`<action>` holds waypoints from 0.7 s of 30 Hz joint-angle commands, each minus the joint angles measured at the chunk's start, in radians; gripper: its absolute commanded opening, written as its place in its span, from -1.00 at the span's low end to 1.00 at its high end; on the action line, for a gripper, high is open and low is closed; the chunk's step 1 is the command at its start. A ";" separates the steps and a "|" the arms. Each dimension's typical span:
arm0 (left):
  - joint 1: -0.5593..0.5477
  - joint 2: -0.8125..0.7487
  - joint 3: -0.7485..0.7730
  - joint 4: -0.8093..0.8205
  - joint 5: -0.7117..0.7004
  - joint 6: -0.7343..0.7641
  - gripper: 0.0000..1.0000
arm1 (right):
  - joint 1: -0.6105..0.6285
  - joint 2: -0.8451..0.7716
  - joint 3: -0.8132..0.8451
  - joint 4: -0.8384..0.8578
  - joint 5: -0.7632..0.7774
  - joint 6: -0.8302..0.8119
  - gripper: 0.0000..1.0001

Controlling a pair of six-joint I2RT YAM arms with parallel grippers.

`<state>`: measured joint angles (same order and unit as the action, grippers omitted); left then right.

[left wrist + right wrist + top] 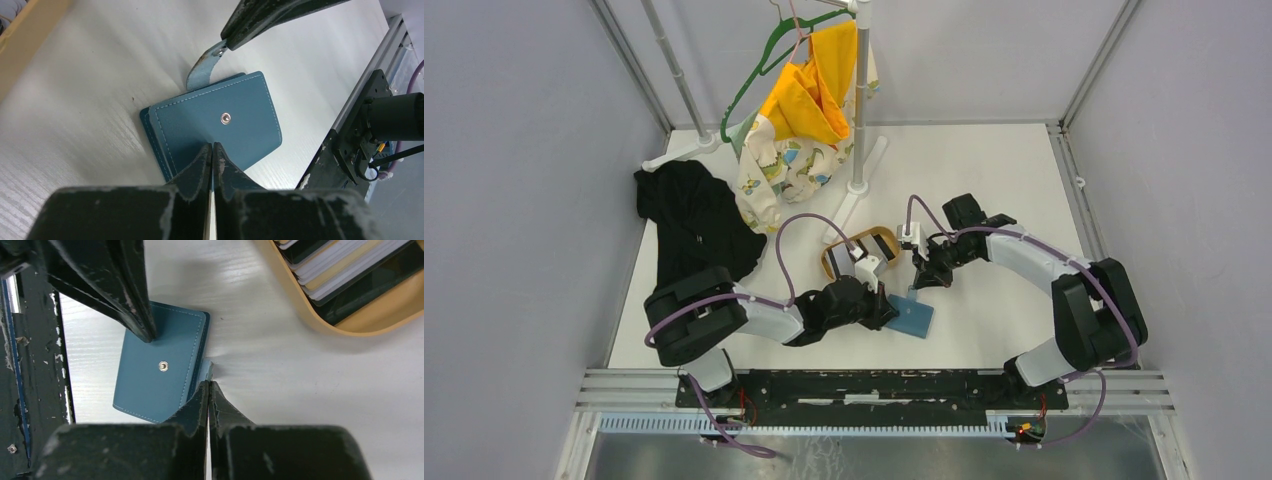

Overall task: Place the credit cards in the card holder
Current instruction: Close the card holder at the center of the board.

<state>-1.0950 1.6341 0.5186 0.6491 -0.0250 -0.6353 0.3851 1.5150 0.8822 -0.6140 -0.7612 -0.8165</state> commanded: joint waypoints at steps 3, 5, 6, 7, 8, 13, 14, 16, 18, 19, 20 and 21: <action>0.005 0.036 -0.005 0.087 -0.025 -0.064 -0.92 | -0.003 -0.053 -0.005 -0.029 -0.097 -0.073 -1.00; 0.006 0.044 -0.006 0.094 -0.028 -0.073 -0.96 | -0.001 -0.056 -0.006 -0.034 -0.096 -0.082 -1.00; 0.007 0.046 -0.007 0.095 -0.031 -0.076 -0.96 | 0.001 -0.058 -0.008 -0.035 -0.093 -0.085 -1.00; 0.006 0.048 -0.009 0.095 -0.035 -0.078 -0.96 | 0.002 -0.064 -0.010 -0.036 -0.087 -0.088 -1.00; 0.006 0.048 -0.010 0.095 -0.039 -0.080 -0.96 | 0.006 -0.069 -0.015 -0.041 -0.080 -0.095 -1.00; 0.008 0.051 -0.009 0.096 -0.043 -0.081 -0.96 | 0.021 -0.113 -0.074 -0.015 -0.054 -0.107 -1.00; 0.008 0.050 -0.009 0.099 -0.043 -0.081 -0.96 | 0.025 -0.122 -0.080 -0.010 -0.051 -0.108 -1.00; 0.008 0.050 -0.012 0.104 -0.040 -0.081 -0.96 | 0.040 -0.134 -0.095 0.003 -0.041 -0.113 -1.00; 0.010 0.049 -0.016 0.111 -0.039 -0.081 -0.96 | 0.059 -0.142 -0.111 0.013 -0.029 -0.119 -1.00; 0.009 0.049 -0.017 0.113 -0.038 -0.081 -0.96 | 0.073 -0.142 -0.116 0.016 -0.022 -0.122 -1.00; 0.009 0.050 -0.018 0.117 -0.035 -0.080 -0.96 | 0.082 -0.142 -0.120 0.020 -0.015 -0.122 -1.00; 0.010 0.050 -0.018 0.121 -0.032 -0.078 -0.96 | 0.093 -0.144 -0.123 0.023 -0.009 -0.121 -1.00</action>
<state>-1.0943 1.6756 0.5144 0.7158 -0.0357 -0.6830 0.4431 1.3987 0.7719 -0.6258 -0.7853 -0.9184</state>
